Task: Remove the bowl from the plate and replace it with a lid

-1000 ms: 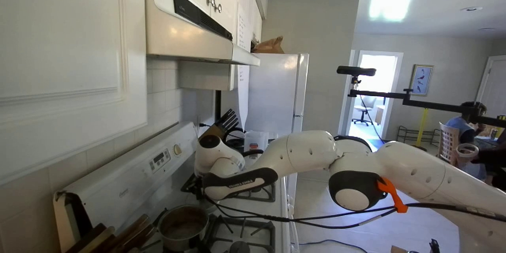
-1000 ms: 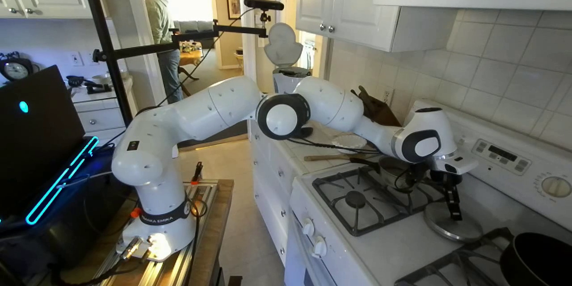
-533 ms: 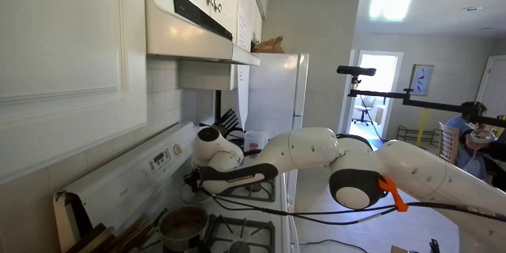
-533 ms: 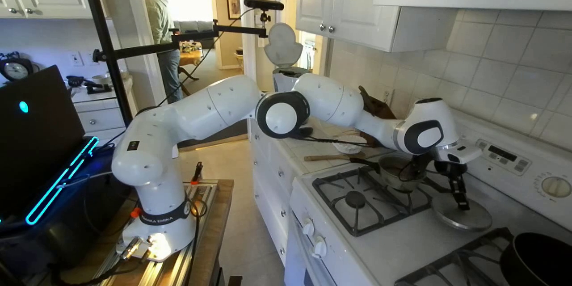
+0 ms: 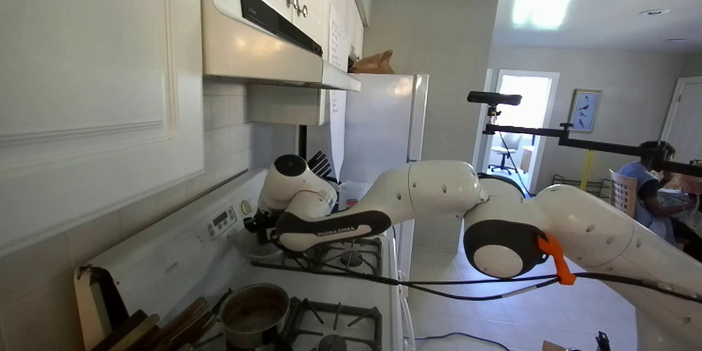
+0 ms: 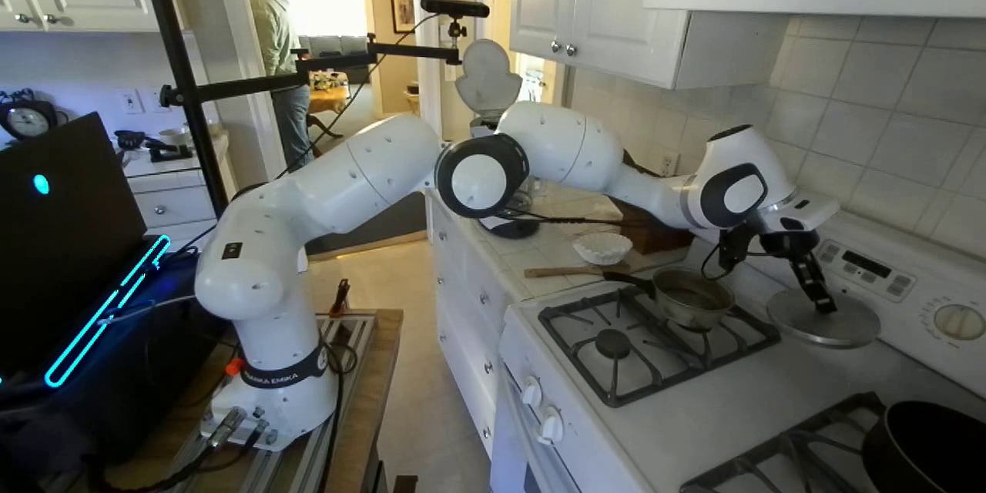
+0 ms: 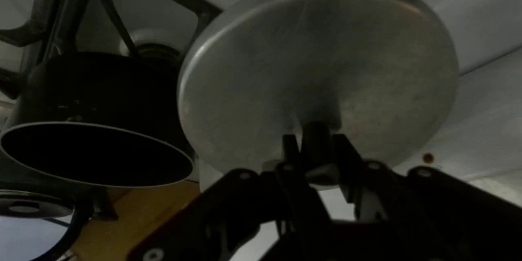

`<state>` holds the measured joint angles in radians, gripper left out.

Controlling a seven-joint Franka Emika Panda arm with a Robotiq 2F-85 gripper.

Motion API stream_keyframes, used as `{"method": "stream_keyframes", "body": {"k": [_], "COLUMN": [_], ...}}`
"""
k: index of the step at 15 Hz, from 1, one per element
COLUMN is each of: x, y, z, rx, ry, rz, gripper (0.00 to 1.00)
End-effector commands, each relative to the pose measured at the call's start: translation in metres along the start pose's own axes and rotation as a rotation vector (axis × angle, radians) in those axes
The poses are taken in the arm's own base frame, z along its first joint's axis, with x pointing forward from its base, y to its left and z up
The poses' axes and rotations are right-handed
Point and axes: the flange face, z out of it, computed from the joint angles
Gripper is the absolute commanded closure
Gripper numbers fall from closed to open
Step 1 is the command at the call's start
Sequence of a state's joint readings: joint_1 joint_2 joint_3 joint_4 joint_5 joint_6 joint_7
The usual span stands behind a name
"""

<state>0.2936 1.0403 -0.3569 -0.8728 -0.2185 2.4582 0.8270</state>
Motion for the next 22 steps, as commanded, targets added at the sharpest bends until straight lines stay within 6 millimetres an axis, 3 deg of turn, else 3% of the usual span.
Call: {"method": "stream_keyframes", "body": {"k": [1, 6, 11, 15, 22], "x": [0.001, 0.003, -0.01, -0.037, -0.091], "y": [-0.007, -0.001, 0.025, 0.028, 0.009], "z": [-0.044, -0.105, -0.136, -0.145, -0.126], "rx": [0.057, 0.121, 0.092, 0.117, 0.188], "ry": [-0.032, -0.134, -0.216, -0.245, -0.163], "rz": [-0.05, -0.122, -0.192, -0.224, -0.161], "gripper": [0.94, 0.94, 0.94, 0.94, 0.94]}}
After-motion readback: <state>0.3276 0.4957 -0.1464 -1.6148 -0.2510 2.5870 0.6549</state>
